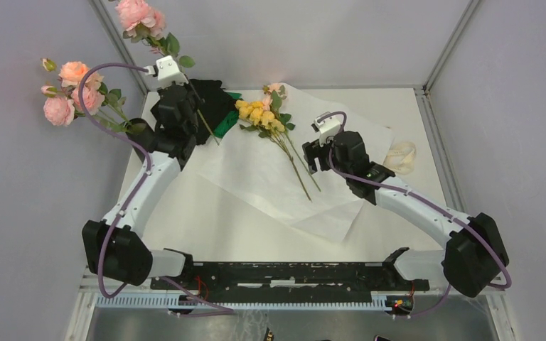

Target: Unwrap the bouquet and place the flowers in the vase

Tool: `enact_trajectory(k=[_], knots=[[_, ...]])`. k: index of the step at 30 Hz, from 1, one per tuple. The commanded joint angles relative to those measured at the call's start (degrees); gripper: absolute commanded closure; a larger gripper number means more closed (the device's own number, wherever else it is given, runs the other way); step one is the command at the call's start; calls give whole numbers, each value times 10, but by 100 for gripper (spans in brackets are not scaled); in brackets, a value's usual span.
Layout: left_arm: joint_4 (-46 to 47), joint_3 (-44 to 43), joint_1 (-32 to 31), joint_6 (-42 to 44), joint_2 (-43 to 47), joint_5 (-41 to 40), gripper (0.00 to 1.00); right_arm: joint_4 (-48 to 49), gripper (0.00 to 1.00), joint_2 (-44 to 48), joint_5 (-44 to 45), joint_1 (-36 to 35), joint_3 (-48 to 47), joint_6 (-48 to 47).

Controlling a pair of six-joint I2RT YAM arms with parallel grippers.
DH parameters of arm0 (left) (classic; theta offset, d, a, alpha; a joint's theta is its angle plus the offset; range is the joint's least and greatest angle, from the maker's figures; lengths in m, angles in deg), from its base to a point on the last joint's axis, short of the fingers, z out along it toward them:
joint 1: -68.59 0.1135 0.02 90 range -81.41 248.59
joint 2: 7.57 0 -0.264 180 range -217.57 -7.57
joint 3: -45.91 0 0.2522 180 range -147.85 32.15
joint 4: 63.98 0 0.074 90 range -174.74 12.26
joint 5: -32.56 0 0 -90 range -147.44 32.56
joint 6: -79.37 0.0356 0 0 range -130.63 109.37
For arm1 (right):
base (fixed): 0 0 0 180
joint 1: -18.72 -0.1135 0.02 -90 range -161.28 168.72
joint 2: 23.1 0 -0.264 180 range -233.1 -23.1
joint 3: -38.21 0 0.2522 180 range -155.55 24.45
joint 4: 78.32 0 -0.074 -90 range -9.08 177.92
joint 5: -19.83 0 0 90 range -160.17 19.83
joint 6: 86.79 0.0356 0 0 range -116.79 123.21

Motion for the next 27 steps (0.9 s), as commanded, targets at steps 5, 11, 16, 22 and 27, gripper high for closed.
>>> enact_trajectory(k=[5, 11, 16, 22, 27], knots=[[-20, -52, 77, 90, 21, -127, 98, 42, 18, -6, -34, 2, 42, 14], [-7, -85, 116, 121, -2, -132, 98, 48, 18, -17, -50, 2, 54, 12], [-6, -136, 129, 174, -34, -154, 98, 58, 18, -30, -73, 2, 56, 18], [1, -181, 146, 203, -56, -164, 98, 67, 18, -42, -86, 2, 62, 21], [-16, -230, 157, 239, -81, -184, 98, 65, 18, -43, -93, 2, 68, 19]])
